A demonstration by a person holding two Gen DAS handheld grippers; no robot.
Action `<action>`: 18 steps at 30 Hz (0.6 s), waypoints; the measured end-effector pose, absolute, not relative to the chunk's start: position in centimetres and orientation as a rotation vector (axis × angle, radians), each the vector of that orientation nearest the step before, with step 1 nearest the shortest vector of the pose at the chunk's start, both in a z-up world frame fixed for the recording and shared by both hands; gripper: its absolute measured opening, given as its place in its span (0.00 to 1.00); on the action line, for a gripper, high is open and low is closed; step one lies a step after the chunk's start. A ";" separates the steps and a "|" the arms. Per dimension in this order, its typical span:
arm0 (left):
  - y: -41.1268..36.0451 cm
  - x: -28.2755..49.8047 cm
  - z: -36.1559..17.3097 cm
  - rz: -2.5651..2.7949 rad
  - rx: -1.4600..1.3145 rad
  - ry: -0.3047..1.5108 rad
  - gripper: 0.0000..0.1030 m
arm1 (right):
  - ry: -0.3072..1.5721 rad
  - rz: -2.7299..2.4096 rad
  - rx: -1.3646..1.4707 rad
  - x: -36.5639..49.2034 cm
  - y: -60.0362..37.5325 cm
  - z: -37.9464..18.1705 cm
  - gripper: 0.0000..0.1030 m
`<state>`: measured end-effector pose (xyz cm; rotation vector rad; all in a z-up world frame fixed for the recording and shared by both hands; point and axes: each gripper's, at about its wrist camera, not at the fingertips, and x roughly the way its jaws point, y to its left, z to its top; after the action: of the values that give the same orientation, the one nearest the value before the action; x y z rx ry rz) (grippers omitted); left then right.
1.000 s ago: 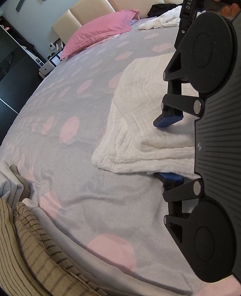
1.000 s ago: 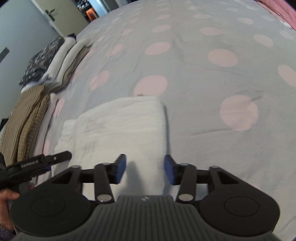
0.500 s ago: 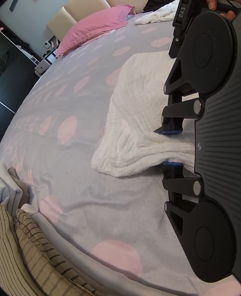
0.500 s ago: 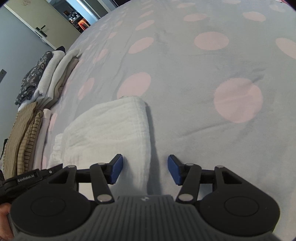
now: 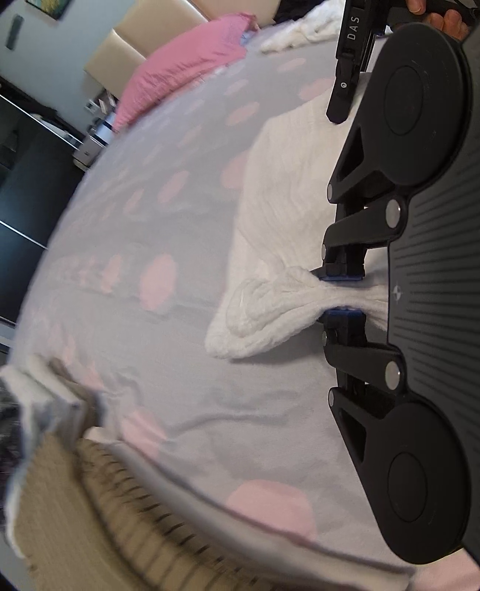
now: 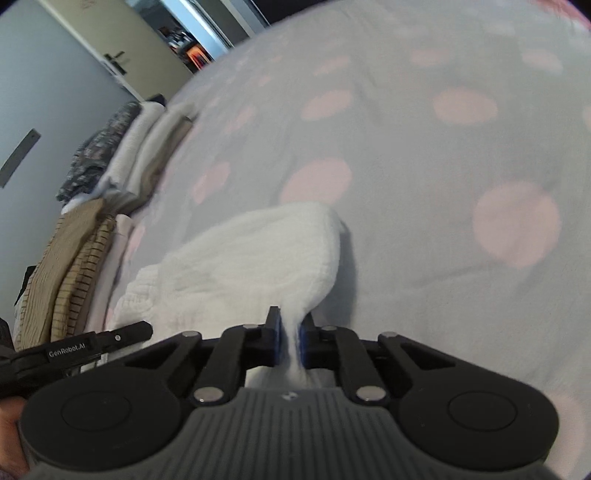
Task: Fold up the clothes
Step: 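Grasp the folded white shirt edge with both grippers, then lift the folded shirt with both grippers and carry it onto the clothes stack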
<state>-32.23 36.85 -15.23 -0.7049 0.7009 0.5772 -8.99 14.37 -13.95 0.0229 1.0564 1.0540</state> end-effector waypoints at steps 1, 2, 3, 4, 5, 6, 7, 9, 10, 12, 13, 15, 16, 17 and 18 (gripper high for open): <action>36.6 -32.7 -14.6 0.574 -0.701 0.679 0.10 | 1.029 1.061 0.023 -9.4 14.0 -13.1 0.10; 36.3 -33.0 -13.9 0.572 -0.693 0.657 0.10 | 1.002 1.067 0.023 -9.9 13.7 -12.3 0.10; 36.0 -33.4 -13.1 0.570 -0.686 0.635 0.10 | 0.975 1.073 0.021 -10.4 13.2 -11.4 0.10; 35.6 -33.8 -12.4 0.568 -0.678 0.613 0.10 | 0.948 1.079 0.019 -11.0 12.8 -10.5 0.10; 35.3 -34.3 -11.6 0.565 -0.666 0.588 0.10 | 0.922 1.087 0.017 -11.5 12.4 -9.7 0.10; 34.9 -34.9 -10.8 0.562 -0.653 0.563 0.10 | 0.896 1.097 0.016 -12.1 12.1 -8.8 0.10; 34.6 -35.4 -9.9 0.559 -0.640 0.540 0.10 | 0.871 1.106 0.014 -12.7 11.8 -7.9 0.10; 34.0 -36.6 -8.2 0.553 -0.612 0.494 0.10 | 0.818 1.127 0.015 -13.8 11.2 -6.0 0.10; 34.0 -37.2 -7.2 0.560 -0.592 0.467 0.10 | 0.791 1.140 0.018 -14.4 11.0 -5.0 0.09; 33.9 -38.3 -5.2 0.574 -0.553 0.413 0.10 | 0.736 1.165 0.028 -15.6 11.0 -3.0 0.09; 33.9 -38.9 -4.2 0.581 -0.533 0.386 0.10 | 0.710 1.177 0.032 -16.2 11.0 -2.1 0.09; 33.9 -40.1 -2.3 0.594 -0.493 0.331 0.10 | 0.658 1.201 0.037 -17.5 11.3 -0.3 0.09; 33.8 -40.7 -1.3 0.601 -0.472 0.304 0.10 | 0.633 1.215 0.038 -18.1 11.5 0.5 0.09; 33.8 -41.3 -0.3 0.607 -0.452 0.277 0.10 | 0.613 1.228 0.040 -18.7 11.8 1.3 0.09; 33.8 -41.9 0.6 0.613 -0.432 0.250 0.10 | 0.593 1.241 0.045 -19.2 12.3 2.0 0.09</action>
<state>-41.88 33.78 0.65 -0.4319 0.2505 0.6133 -19.24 12.25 2.02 0.0451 0.5933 1.2408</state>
